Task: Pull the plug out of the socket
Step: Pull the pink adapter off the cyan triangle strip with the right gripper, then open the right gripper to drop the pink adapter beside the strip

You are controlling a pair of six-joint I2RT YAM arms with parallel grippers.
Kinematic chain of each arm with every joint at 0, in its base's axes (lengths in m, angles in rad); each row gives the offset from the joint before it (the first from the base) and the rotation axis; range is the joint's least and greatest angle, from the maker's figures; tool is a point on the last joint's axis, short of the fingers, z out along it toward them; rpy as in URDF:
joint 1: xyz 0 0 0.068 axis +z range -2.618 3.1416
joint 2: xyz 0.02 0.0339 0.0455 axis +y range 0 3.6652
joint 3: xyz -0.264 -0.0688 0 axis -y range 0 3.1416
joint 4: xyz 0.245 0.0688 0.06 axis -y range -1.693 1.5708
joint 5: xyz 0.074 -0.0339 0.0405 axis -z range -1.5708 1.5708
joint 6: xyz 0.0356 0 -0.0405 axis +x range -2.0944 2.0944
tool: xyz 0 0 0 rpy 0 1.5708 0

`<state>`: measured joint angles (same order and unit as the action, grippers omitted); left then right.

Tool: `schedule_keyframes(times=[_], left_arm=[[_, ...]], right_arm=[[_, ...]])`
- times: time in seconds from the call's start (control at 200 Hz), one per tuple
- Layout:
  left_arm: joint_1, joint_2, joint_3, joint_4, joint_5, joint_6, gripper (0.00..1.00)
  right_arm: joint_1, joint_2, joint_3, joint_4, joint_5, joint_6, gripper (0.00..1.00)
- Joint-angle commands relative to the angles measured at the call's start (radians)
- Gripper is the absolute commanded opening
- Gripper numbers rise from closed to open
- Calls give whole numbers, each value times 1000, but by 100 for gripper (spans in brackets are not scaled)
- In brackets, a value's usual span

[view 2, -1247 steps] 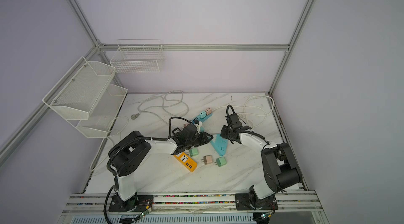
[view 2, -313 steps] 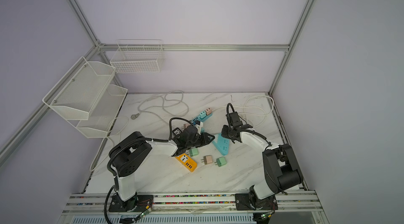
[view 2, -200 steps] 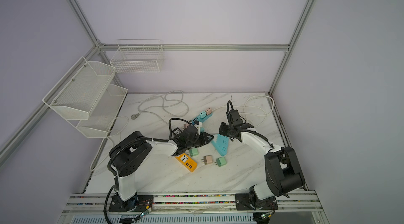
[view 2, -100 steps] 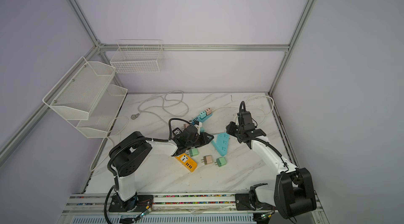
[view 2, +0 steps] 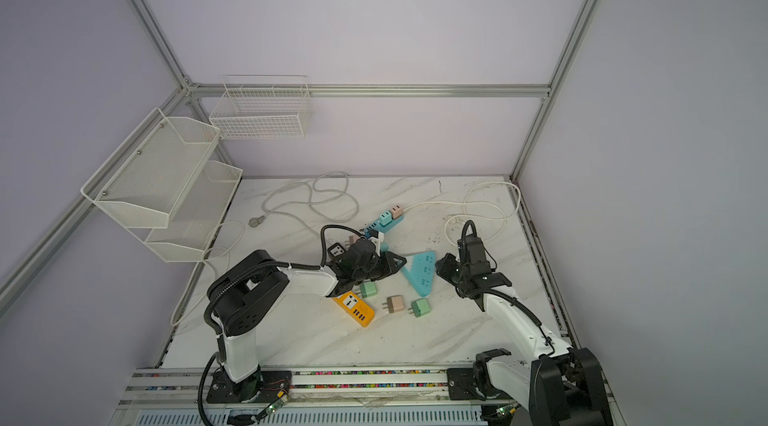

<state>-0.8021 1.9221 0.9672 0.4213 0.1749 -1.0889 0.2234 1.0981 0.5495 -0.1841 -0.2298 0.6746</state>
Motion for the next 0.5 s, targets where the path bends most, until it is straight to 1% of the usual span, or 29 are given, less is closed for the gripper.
schedule_keyframes(times=[0.0,0.225,0.4,0.495], left_arm=[[4,8,-4,-171,-94,53,30],[3,8,13,-179,-89,60,34],[3,14,25,-195,-87,66,38],[3,11,23,-197,-89,66,39]], right_arm=[[-5,-18,-32,69,-3,51,11],[-6,-5,-66,83,15,67,11],[-11,-2,-77,83,69,89,11],[-23,11,-81,91,68,89,11]])
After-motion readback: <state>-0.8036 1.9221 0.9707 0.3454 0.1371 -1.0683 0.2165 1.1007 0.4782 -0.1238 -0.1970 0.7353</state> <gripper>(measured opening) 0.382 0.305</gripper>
